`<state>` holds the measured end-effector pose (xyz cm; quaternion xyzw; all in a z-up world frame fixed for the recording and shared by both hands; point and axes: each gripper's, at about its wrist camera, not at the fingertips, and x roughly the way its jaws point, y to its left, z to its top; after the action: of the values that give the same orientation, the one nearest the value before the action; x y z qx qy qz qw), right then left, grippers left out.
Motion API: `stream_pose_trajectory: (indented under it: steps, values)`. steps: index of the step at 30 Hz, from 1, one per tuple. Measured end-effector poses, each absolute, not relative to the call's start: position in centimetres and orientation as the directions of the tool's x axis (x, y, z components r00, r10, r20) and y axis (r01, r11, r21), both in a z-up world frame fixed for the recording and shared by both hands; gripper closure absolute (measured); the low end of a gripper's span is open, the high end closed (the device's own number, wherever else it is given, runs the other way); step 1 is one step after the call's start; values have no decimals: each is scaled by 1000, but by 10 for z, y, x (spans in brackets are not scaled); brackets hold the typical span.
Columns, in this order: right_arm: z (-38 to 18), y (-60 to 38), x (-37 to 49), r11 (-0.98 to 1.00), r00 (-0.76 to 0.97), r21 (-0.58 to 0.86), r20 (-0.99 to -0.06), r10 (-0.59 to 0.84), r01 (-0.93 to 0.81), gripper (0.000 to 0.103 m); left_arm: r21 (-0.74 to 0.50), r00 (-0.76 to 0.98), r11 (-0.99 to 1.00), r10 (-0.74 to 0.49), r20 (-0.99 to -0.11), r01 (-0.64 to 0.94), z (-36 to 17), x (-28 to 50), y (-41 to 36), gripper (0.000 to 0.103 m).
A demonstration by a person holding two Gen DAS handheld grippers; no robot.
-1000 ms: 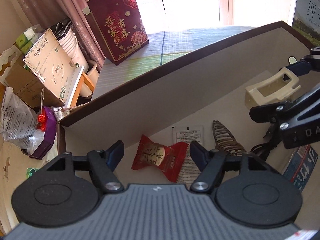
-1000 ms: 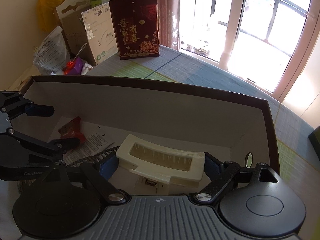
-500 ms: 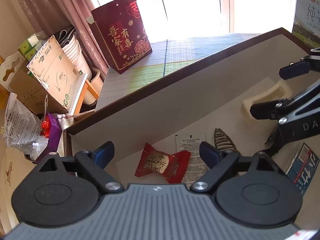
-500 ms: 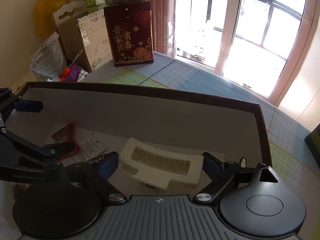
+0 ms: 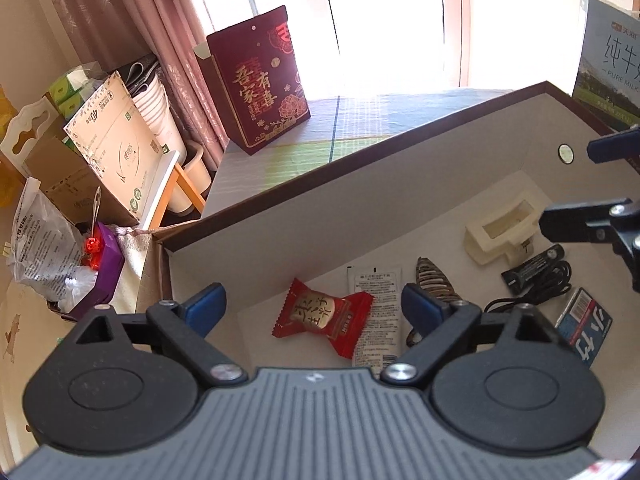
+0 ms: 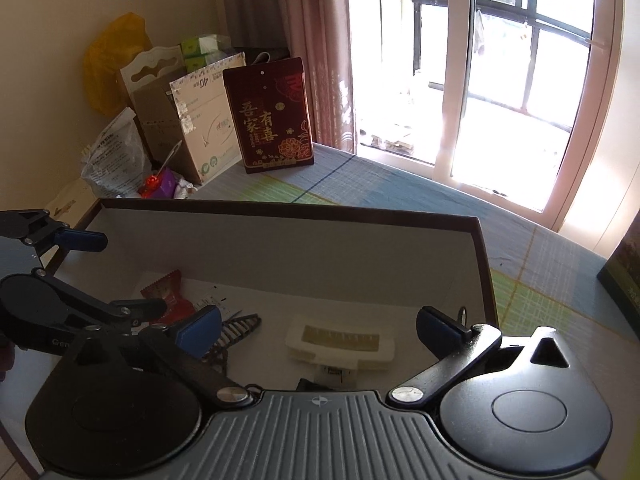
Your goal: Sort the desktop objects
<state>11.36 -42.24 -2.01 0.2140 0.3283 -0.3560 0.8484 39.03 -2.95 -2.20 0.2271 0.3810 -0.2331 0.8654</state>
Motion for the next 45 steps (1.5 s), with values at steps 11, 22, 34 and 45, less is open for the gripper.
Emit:
stream_pose_trajectory:
  steps: [11,22,34,45]
  values:
    - [1,-355,68,627,563,170,-655,-504,760,2,161,662,832,-289,-691,531,25,333,-4,4]
    - [11,-281,39,569,514,147,-646,-564,809,2,140,712,855,-313,-628,499,66,258,25,1]
    - [38,-215,10,549,515,146,-597,-615,823,2,110,693,865,-309,-652,490,76,177,49,1]
    - [37,-175,2,570,518,129,-610,-600,811,2,124,691,872,-281,-666,474,73,129,69,1]
